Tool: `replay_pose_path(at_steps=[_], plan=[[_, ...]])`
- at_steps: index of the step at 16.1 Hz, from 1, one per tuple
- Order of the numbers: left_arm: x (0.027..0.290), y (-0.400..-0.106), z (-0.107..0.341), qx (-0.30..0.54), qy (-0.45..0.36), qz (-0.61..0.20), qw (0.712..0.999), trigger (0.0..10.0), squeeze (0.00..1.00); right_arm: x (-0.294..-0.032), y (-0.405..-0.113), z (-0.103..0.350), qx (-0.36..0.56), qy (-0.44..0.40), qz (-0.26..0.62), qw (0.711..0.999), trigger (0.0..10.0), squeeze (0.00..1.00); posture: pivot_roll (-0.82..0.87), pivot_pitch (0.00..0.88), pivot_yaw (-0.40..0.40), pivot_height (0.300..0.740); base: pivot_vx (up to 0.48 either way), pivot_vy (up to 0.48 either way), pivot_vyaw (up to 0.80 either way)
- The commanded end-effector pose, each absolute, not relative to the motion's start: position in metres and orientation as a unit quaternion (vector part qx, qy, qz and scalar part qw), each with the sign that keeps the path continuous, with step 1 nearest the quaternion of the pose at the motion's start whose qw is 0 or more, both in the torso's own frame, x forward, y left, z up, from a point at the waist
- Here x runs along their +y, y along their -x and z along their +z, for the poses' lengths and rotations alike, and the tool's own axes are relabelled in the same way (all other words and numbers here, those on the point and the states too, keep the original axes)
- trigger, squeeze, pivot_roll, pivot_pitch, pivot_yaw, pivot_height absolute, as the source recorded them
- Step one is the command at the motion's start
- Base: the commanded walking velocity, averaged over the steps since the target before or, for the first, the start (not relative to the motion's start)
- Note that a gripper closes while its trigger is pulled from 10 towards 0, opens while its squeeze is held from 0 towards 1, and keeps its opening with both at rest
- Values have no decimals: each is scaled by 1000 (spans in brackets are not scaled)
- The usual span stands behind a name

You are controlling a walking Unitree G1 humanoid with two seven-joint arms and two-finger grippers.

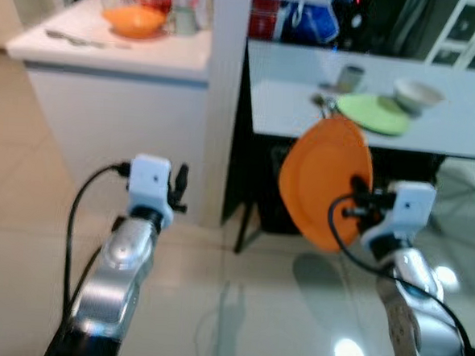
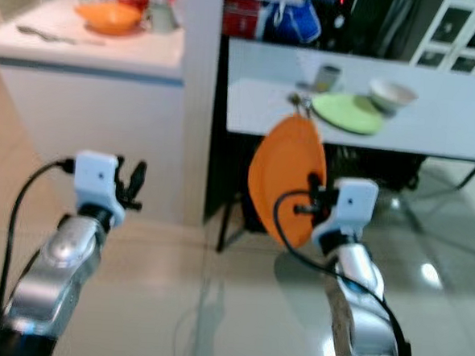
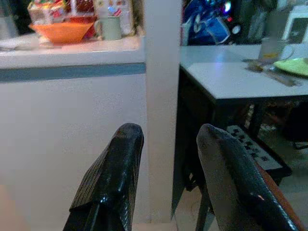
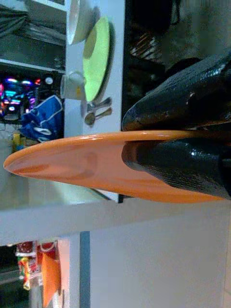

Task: Setting the table

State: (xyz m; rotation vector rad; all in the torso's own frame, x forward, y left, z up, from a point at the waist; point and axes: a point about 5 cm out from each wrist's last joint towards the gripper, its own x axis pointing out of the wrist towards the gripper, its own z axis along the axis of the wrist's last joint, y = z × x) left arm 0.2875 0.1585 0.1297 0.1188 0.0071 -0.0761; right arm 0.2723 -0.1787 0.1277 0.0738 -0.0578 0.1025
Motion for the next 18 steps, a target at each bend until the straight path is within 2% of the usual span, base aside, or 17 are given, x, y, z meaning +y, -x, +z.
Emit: replay_pose_path(at_steps=[1,6,13,18], plan=[[160,-292,138,-10,-64,-35,997,10000,0,-173,-276,141,-65,-34,68,995,10000,0,13,0,-25,740,0,-375,0],[152,-299,141,-13,-54,-49,997,10000,0,-174,-273,141,-73,-45,53,995,10000,0,10,0,-1,740,0,-373,0],[146,-301,142,-17,-47,-46,998,10000,0,-179,-274,142,-71,-28,50,996,10000,0,0,0,-36,740,0,-374,0],[140,-301,144,-24,-48,-49,997,10000,0,-185,-274,146,-76,-17,47,996,10000,0,-34,0,-28,740,0,-375,0]])
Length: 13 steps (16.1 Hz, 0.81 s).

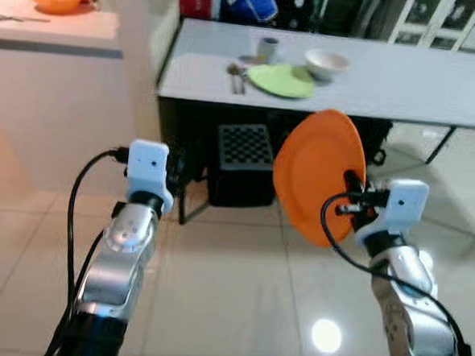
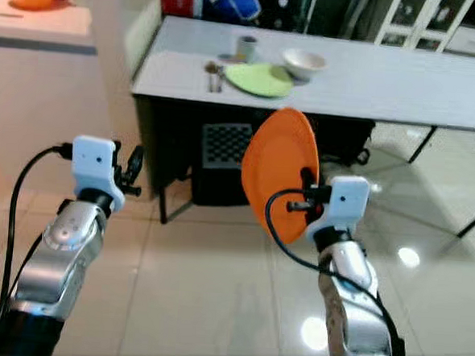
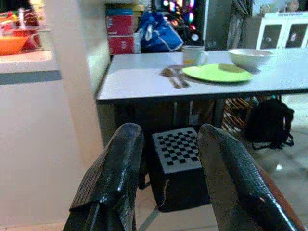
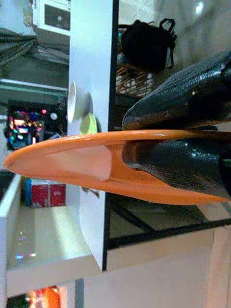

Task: Setting the table

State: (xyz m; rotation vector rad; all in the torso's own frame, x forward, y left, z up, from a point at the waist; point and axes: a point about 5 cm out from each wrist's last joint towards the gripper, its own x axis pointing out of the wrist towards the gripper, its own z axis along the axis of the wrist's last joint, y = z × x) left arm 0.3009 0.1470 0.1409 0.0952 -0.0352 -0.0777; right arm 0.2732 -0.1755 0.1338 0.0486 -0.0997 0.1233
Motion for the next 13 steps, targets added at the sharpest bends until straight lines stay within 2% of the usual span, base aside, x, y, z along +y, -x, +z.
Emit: replay_pose_path(at_steps=[1,6,8,13], plan=[[139,-301,144,-25,-48,-54,997,10000,0,-186,-273,147,-79,-22,43,996,10000,0,-38,0,-23,740,0,-371,0],[147,-300,150,-32,-48,-43,997,10000,0,-185,-273,147,-82,-31,29,996,10000,0,-37,0,-11,740,0,-376,0],[151,-299,156,-39,-58,-43,997,10000,0,-186,-278,144,-79,-68,-4,995,10000,0,-15,0,-9,740,0,-379,0],[149,-300,159,-41,-57,-45,997,10000,0,-186,-276,148,-86,-60,-2,994,10000,0,-18,0,1,740,0,-382,0]])
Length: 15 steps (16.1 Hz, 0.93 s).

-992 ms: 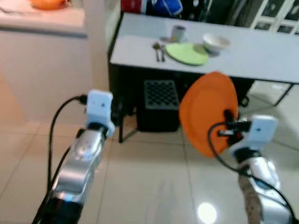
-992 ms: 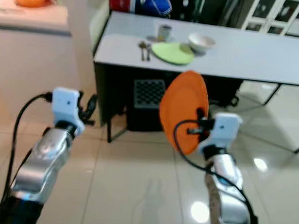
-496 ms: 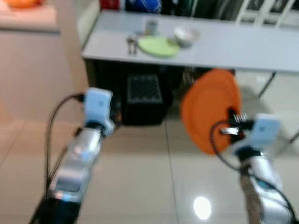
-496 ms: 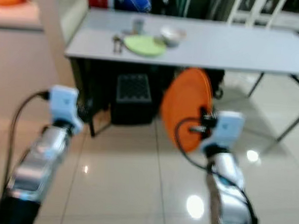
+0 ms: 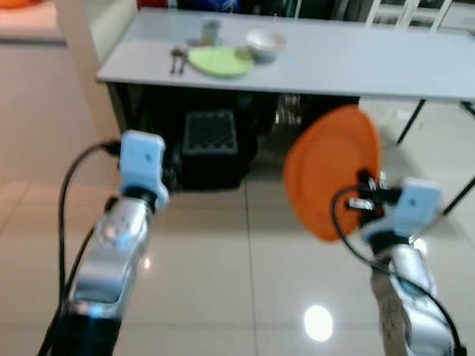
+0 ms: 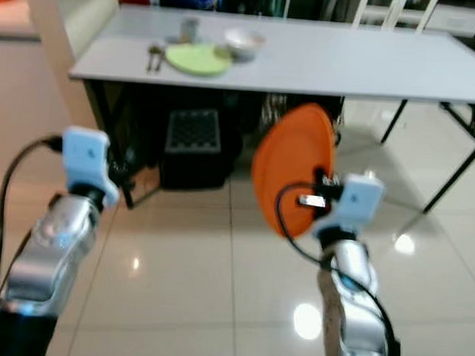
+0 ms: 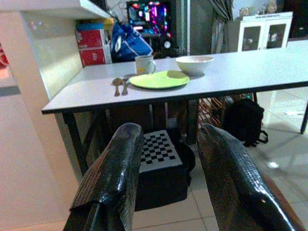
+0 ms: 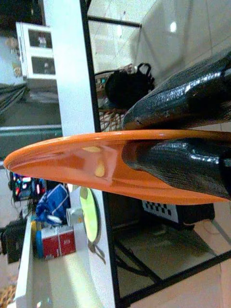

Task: Setting the table

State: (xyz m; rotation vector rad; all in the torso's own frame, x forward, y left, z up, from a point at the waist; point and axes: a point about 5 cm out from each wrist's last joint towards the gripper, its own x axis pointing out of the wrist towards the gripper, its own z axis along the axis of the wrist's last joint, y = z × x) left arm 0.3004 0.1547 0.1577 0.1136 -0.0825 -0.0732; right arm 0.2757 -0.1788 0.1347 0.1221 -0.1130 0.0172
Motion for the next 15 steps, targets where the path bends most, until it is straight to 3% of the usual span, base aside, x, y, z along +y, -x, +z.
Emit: replay_pose_path(at_steps=[1,9,11,15], plan=[[148,-300,159,-40,-57,-46,996,10000,0,-187,-277,149,-88,-60,-4,994,10000,0,-18,0,1,740,0,-386,0],[148,-300,160,-41,-54,-38,997,10000,0,-183,-281,151,-87,-55,12,995,10000,0,-18,0,-15,740,0,-381,0],[146,-301,155,-17,-16,-45,999,10000,0,-184,-280,151,-87,-54,13,995,10000,0,-22,0,-16,740,0,240,0],[150,-300,161,-35,-42,-34,998,10000,0,-185,-280,150,-85,-56,12,995,10000,0,-22,0,-14,740,0,360,0]])
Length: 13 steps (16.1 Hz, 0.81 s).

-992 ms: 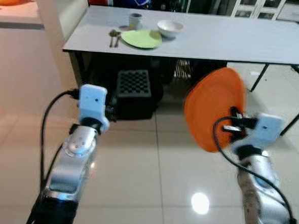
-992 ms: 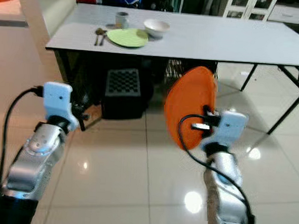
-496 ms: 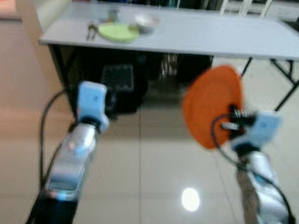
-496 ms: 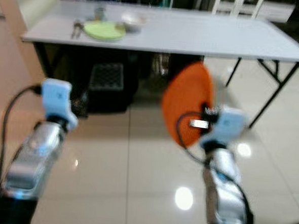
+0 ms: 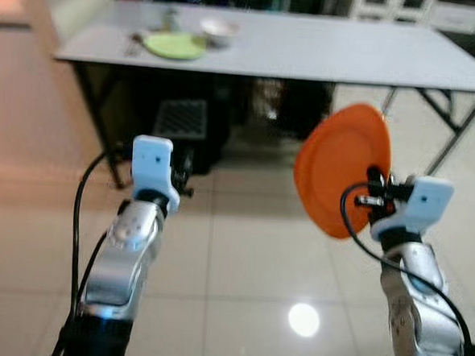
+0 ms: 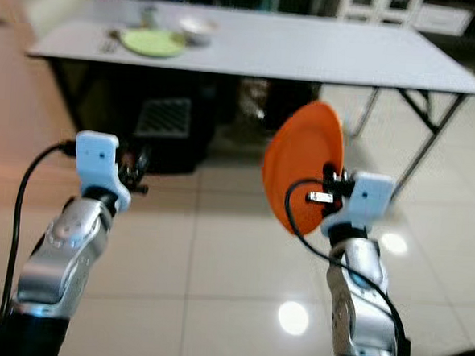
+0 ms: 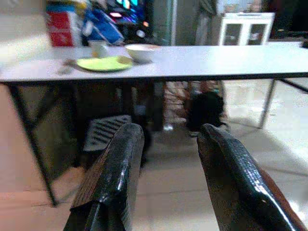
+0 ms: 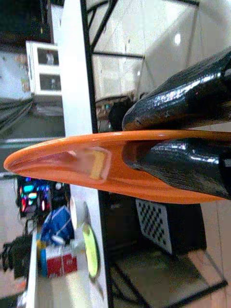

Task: Setting the table

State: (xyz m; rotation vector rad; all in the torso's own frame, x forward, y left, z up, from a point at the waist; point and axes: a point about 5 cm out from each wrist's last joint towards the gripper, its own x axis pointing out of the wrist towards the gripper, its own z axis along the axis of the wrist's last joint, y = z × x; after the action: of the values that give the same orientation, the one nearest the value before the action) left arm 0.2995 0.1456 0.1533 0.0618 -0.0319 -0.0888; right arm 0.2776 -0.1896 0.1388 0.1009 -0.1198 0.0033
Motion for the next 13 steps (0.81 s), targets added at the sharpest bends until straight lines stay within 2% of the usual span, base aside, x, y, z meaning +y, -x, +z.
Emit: replay_pose_path(at_steps=[1,7,13], plan=[[149,-300,161,-30,-41,-36,998,10000,0,-185,-280,150,-84,-58,12,995,10000,0,-23,0,-12,740,0,0,0],[149,-302,177,-77,-36,-37,996,10000,0,-188,-284,159,-85,-57,9,995,10000,0,-27,0,-8,740,46,0,0],[153,-304,180,-85,-48,-27,995,10000,0,-188,-292,163,-83,-58,6,995,10000,0,-20,0,-16,740,368,0,-596]])
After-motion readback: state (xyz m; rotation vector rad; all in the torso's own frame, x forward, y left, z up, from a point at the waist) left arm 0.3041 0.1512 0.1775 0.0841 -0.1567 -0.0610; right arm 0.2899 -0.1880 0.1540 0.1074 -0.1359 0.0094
